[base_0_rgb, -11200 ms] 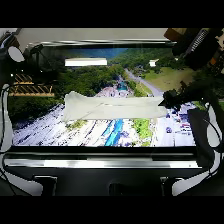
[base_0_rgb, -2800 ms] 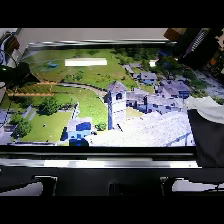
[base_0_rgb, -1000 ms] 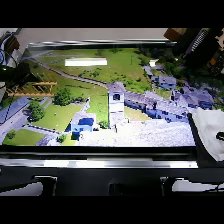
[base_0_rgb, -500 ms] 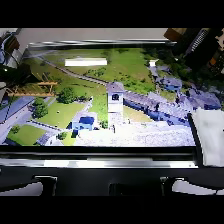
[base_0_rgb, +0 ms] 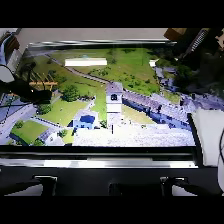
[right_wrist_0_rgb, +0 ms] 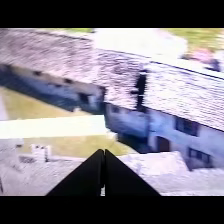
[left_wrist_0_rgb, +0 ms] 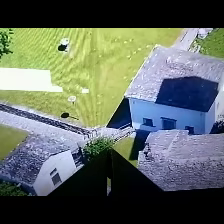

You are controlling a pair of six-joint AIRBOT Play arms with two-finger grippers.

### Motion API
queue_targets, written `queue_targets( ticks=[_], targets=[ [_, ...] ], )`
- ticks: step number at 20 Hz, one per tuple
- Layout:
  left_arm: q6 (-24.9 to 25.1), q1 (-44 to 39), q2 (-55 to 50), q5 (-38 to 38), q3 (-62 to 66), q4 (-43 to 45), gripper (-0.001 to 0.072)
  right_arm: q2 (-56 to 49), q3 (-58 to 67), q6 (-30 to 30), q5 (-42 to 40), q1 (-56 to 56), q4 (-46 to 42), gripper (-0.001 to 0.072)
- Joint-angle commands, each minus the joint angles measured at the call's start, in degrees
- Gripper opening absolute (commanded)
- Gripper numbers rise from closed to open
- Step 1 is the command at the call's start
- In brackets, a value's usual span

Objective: Fold the clothes and pants, and hang the long-sleeved shirts on hangers.

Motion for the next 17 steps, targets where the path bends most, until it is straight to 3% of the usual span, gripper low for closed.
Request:
queue_targets(
  ticks=[1,5,17],
  targets=[
    [0.1,-2.0,1.2,1.2,-5.2,2.5,0.0017,-0.5,0.4,-1.6,0.7,16.2,0.2,0.0037],
    [-0.7,-1.9,1.2,-0.4,-5.2,3.1,0.0017,-0.6,0.5,-3.3,0.0,23.2,-2.4,0.004],
    [-0.7,-2.0,1.2,-0.4,-5.2,3.1,0.0018,-0.6,0.5,-2.9,-1.7,23.6,-2.3,0.004]
  ],
)
